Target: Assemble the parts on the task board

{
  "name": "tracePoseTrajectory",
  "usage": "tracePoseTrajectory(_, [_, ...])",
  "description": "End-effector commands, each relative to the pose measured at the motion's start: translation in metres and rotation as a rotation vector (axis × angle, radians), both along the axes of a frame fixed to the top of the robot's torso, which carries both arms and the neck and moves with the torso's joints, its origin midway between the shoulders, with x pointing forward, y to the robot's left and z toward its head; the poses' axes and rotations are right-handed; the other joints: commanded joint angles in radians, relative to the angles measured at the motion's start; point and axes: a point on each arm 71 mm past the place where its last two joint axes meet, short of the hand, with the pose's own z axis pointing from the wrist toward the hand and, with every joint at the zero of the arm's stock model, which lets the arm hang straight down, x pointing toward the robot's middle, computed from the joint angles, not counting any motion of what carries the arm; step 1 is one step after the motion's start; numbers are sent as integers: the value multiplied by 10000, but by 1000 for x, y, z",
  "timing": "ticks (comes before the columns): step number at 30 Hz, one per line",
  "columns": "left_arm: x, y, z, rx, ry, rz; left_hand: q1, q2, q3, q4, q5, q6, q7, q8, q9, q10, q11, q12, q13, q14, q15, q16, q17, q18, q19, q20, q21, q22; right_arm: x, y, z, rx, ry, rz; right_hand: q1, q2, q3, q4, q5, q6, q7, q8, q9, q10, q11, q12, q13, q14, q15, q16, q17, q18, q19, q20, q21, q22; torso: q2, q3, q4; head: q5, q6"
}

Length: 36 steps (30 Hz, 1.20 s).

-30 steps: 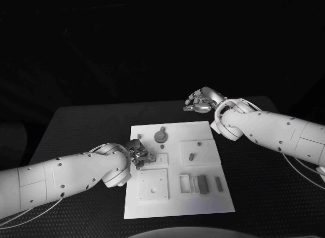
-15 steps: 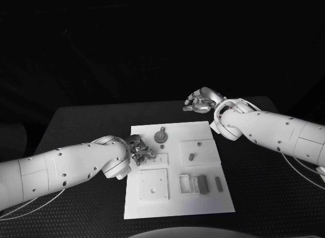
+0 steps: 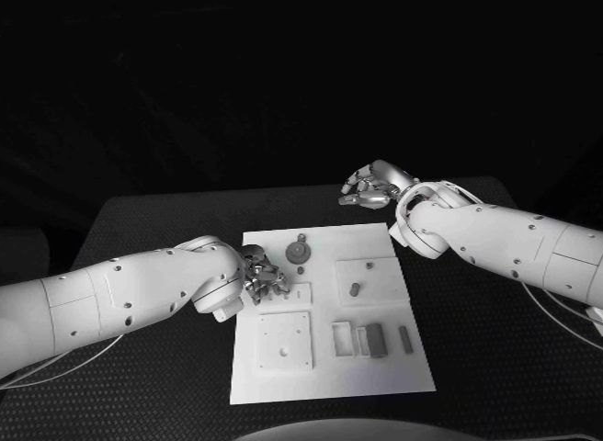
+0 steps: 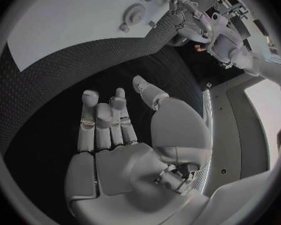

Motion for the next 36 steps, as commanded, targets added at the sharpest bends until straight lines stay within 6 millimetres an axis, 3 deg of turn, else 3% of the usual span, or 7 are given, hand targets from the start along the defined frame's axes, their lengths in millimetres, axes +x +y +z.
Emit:
tracePoseTrajectory(1, [-2, -3, -1, 106, 560, -311, -16, 238, 51, -71, 317, 925, -838, 86, 85, -386, -423, 122, -1, -72, -11, 134, -95, 155, 111, -9, -75, 79, 0, 2, 0, -108, 25, 194, -2, 107, 16, -73, 40, 39, 105, -39, 16, -76, -16, -53, -13, -59, -21, -47, -15, 131, -67, -4, -39, 137, -5, 4, 13, -11, -22])
tracePoseTrajectory(10, [-1, -9, 0, 440, 130, -366, -229, 221, 377, -85, 469, 996, -886, 130, 216, -349, -471, 324, 24, -75, -28, 344, -263, 165, 178, -26, -101, 218, 0, 1, 0, -120, 31, 201, 8, 113, 14, -98, 40, 39, 106, -41, 19, -80, -14, -52, -15, -62, -20, -46, -15, 131, -71, -2, -41, 139, -9, -3, 20, -9, -50])
tracePoseTrajectory(36, [0, -9, 0, 671, -173, -382, -305, 231, 473, -86, 340, 963, -884, 121, 272, -391, -473, 373, -1, -112, -36, 427, -380, 165, 183, -32, -127, 303, -1, 3, 0, -110, 41, 241, -7, 128, -1, -128, 40, 40, 110, -44, 24, -84, -11, -47, -20, -69, -15, -44, -15, 131, -74, 6, -44, 143, -4, -15, 22, -18, -75])
